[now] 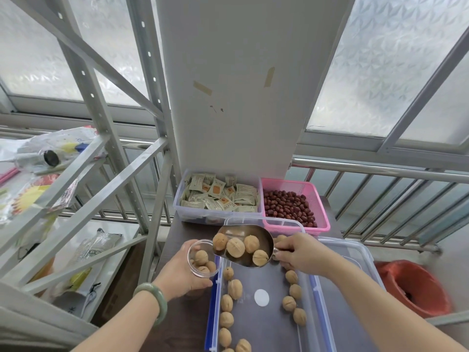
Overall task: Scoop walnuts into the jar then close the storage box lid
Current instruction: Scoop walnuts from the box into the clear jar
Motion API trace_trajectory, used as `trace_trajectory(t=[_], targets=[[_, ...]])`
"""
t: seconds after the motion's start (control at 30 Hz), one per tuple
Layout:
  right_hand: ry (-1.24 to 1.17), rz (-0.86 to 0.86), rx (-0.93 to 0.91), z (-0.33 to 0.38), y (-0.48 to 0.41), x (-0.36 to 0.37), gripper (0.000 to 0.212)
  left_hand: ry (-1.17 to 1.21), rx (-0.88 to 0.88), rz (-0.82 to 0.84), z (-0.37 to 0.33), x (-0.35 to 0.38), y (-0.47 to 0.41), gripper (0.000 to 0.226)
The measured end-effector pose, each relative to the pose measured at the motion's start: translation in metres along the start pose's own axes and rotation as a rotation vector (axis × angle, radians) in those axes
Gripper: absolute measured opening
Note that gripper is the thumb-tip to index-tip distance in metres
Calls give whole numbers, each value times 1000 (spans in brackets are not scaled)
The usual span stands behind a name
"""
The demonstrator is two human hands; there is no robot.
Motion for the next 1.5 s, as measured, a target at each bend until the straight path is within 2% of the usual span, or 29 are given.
trace_trajectory(t=[0.27, 0.43, 0.53, 0.77, 0.87, 0.93, 1.0, 1.07, 1.17, 1.3, 1.4, 1.5], targets=[[488, 26, 40, 55, -1, -9, 27, -17, 19, -22, -2, 2, 4, 91], [648, 41, 72, 63, -5, -12, 21, -41, 24, -39, -7, 1, 8, 88], [646, 24, 94, 62, -1, -14, 15, -47, 24, -41, -8, 0, 9, 89], [644, -31, 126, 48, 13, -25, 21, -51, 14, -50, -7, 0, 8, 90], [524, -43, 224, 21, 14, -30, 32, -33, 9, -48, -5, 0, 8, 88], [456, -38, 302, 4, 17, -27, 28, -24, 15, -48, -4, 1, 7, 88], [453, 19, 356, -8, 18, -14, 15, -19, 10, -48, -2, 0, 6, 88], [491, 127, 403, -19, 18, 5, 24, -21, 10, -47, -2, 1, 6, 87], [583, 283, 412, -39, 5, 33, 27, -12, 21, -46, -2, 1, 5, 81], [615, 395, 458, -57, -12, 51, 34, -23, 22, -37, -2, 1, 3, 81], [552, 328, 462, -68, -32, 53, 34, -32, 11, -37, 0, 1, 1, 84], [397, 173, 463, -76, -52, 49, 35, -16, 7, -32, 5, 2, -2, 84]])
Point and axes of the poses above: each hand's wrist, its own y-axis away from the middle knuckle, its own x-axis out of the palm, z = x × y, the point moved 8 cm from there along -y, towards the middle knuckle, and after that the axes turned 13 degrees about z, right-handed, at the moved point
